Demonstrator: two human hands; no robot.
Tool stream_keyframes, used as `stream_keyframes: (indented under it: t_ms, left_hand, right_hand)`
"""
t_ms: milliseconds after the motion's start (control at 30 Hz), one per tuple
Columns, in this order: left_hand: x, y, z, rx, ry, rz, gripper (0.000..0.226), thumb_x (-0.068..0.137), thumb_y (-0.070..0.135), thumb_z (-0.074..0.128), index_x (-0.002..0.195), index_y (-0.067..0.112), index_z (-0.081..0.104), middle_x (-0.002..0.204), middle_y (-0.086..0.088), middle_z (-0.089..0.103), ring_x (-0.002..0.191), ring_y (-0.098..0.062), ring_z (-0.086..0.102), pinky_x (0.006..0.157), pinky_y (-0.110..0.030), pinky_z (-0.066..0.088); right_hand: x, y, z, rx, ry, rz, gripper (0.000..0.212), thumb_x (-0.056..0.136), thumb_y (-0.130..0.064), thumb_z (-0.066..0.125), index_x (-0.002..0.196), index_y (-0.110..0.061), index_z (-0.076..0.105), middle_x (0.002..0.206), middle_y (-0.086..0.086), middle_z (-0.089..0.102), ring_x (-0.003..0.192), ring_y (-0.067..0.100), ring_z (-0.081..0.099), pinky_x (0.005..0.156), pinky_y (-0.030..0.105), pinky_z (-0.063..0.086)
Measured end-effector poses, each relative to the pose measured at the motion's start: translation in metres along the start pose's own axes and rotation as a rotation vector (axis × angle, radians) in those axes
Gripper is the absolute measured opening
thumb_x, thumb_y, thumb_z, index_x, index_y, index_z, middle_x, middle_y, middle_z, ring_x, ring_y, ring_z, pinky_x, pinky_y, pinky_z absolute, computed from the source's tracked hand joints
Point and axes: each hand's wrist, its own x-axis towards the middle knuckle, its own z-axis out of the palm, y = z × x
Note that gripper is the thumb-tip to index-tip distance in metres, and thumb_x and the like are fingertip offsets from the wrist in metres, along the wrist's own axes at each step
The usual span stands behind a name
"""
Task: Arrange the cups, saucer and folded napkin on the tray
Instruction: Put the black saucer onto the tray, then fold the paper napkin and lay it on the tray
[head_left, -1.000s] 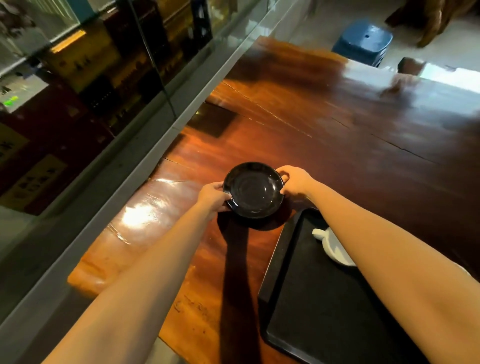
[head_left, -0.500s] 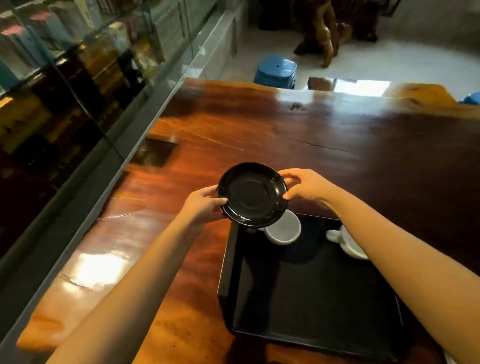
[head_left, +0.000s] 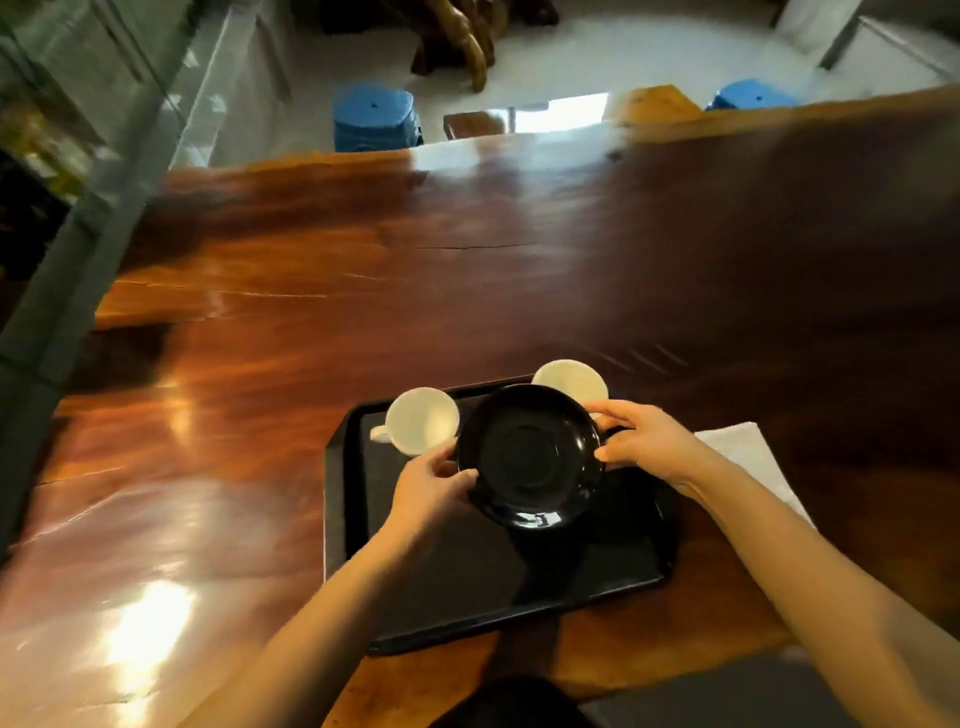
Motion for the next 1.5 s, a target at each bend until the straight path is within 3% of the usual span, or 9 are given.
stream_keyframes:
  t_ms: [200,400,567,667,733,800,1000,1233,1500]
  left_hand:
    - [0.008,-0.036,0.056,0.093,-0.057,-0.11,0.045,0.084,-0.007,0.056,0.122,0.017,0.06,0.105,-0.003,0.068,0.097,-0.019,0.064,0.068,-0.021,0.051]
    - [0.023,-0.063,0.079,0.284,-0.038,-0.157,0.046,0.086,-0.001,0.056,0.126,0.02,0.059,0.103,0.001,0.069,0.086,-0.011,0.066,0.071,-0.029,0.059]
    - [0.026,-0.071,0.086,0.31,0.01,-0.223,0.049,0.089,0.0,0.055,0.132,0.022,0.053,0.091,0.001,0.064,0.074,-0.01,0.062,0.061,-0.027,0.055]
    - [0.025,-0.075,0.089,0.328,0.032,-0.249,0.05,0.09,0.002,0.054,0.136,0.022,0.049,0.087,0.006,0.058,0.073,-0.009,0.06,0.06,-0.024,0.053]
    - [0.025,-0.075,0.091,0.353,0.044,-0.237,0.05,0.091,0.003,0.054,0.136,0.022,0.048,0.086,0.007,0.057,0.073,-0.008,0.059,0.062,-0.025,0.054]
    - [0.023,-0.076,0.092,0.411,0.052,-0.209,0.049,0.091,0.004,0.054,0.136,0.023,0.048,0.088,0.006,0.058,0.075,-0.009,0.061,0.065,-0.028,0.057]
    - [0.023,-0.064,0.094,0.833,0.081,-0.096,0.053,0.092,0.026,0.054,0.142,0.014,0.039,0.133,-0.014,0.054,0.113,-0.027,0.06,0.094,-0.037,0.052]
    - [-0.002,-0.012,0.158,0.719,0.152,0.38,0.034,0.092,0.014,0.053,0.125,0.014,0.056,0.111,0.001,0.058,0.102,-0.009,0.055,0.085,-0.017,0.039]
    - [0.029,-0.042,0.306,0.663,-0.275,-0.103,0.06,0.091,0.02,0.05,0.147,0.013,0.029,0.14,-0.012,0.047,0.12,-0.027,0.054,0.095,-0.035,0.048]
  right_hand:
    - [0.002,0.078,-0.013,0.016,0.103,0.147,0.062,0.078,0.018,0.053,0.131,-0.014,0.052,0.103,0.012,0.064,0.091,0.025,0.065,0.072,0.031,0.058]
    - [0.013,0.12,-0.004,-0.036,0.141,0.211,0.063,0.08,0.015,0.052,0.135,-0.016,0.048,0.108,0.009,0.061,0.096,0.032,0.064,0.08,0.045,0.057]
    - [0.017,0.128,0.002,-0.206,0.128,0.153,0.064,0.085,0.008,0.044,0.143,-0.017,0.036,0.135,0.011,0.053,0.087,0.017,0.056,0.057,0.019,0.04]
    - [0.018,0.13,0.006,-0.289,0.126,0.143,0.067,0.085,0.007,0.044,0.146,-0.017,0.029,0.137,0.012,0.05,0.07,0.011,0.046,0.071,0.03,0.046]
    - [0.017,0.131,0.008,-0.338,0.103,0.154,0.069,0.086,0.005,0.045,0.148,-0.017,0.024,0.14,0.013,0.046,0.09,0.02,0.055,0.08,0.035,0.047]
    - [0.015,0.129,0.01,-0.344,0.086,0.154,0.069,0.088,0.003,0.046,0.149,-0.017,0.02,0.148,0.011,0.037,0.115,0.027,0.055,0.092,0.036,0.047]
    - [0.002,0.123,-0.003,-0.23,0.015,0.107,0.062,0.092,-0.012,0.049,0.148,-0.017,0.022,0.151,0.008,0.035,0.129,0.022,0.046,0.102,0.033,0.043]
    - [-0.011,0.154,-0.093,-0.313,0.365,-0.04,0.041,0.093,-0.012,0.05,0.133,-0.009,0.048,0.136,0.012,0.053,0.127,0.026,0.047,0.104,0.034,0.037]
    - [-0.01,0.231,-0.148,-0.576,0.495,0.238,0.044,0.092,-0.014,0.049,0.134,-0.007,0.039,0.134,0.018,0.04,0.12,0.034,0.039,0.094,0.039,0.041]
